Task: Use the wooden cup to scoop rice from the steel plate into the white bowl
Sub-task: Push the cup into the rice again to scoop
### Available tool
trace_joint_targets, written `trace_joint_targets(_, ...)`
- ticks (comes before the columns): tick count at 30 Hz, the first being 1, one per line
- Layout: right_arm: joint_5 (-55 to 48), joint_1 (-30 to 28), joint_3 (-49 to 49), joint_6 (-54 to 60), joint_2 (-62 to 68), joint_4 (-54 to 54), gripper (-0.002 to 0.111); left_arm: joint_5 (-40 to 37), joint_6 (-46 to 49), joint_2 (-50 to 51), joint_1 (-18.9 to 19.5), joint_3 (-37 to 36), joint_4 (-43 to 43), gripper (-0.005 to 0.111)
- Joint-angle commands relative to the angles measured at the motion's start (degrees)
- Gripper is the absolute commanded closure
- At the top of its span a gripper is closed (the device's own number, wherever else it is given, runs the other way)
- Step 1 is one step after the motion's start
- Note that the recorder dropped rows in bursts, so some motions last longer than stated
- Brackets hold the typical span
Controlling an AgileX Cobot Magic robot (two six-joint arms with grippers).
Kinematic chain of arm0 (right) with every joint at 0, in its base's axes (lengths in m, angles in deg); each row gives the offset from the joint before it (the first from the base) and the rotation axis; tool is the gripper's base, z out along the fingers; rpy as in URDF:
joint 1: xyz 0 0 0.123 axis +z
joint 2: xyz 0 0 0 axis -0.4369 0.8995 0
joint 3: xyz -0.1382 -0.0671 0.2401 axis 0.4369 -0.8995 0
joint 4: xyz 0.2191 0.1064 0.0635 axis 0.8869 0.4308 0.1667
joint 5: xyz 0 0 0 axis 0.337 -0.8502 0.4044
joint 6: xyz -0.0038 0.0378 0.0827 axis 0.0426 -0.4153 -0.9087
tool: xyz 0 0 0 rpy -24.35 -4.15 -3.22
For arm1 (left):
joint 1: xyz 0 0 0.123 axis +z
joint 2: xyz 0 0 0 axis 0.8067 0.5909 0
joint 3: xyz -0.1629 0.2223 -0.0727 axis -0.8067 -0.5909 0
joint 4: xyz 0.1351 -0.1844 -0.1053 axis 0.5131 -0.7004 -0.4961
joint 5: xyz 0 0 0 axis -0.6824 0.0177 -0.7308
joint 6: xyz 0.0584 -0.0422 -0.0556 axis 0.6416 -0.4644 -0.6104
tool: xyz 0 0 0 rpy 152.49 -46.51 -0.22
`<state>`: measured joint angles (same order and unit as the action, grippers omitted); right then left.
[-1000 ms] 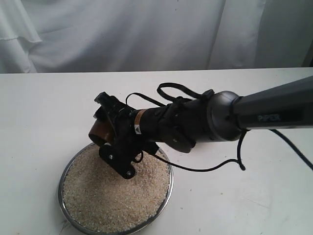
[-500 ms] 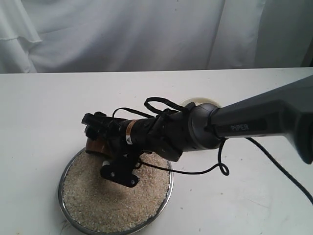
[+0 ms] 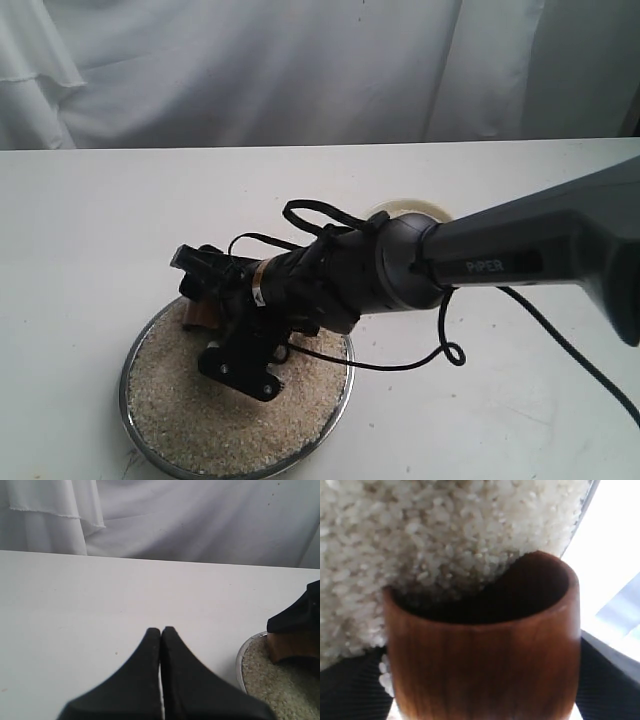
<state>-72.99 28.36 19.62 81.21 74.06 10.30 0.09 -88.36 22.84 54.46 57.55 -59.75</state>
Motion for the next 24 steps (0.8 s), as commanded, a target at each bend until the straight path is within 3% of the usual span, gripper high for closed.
trace_joint_targets(1, -4.96, 0.07, -0.17, -0.64, 0.24, 6.80, 0.108, 0.36, -0.18, -0.29, -0.09, -0.26, -0.04, 0.107)
trace_joint_targets(24, -17.91, 0.07, -0.17, 6.54, -1.09, 32.18, 0.108, 0.36, -0.18, -0.29, -0.09, -0.26, -0.04, 0.107)
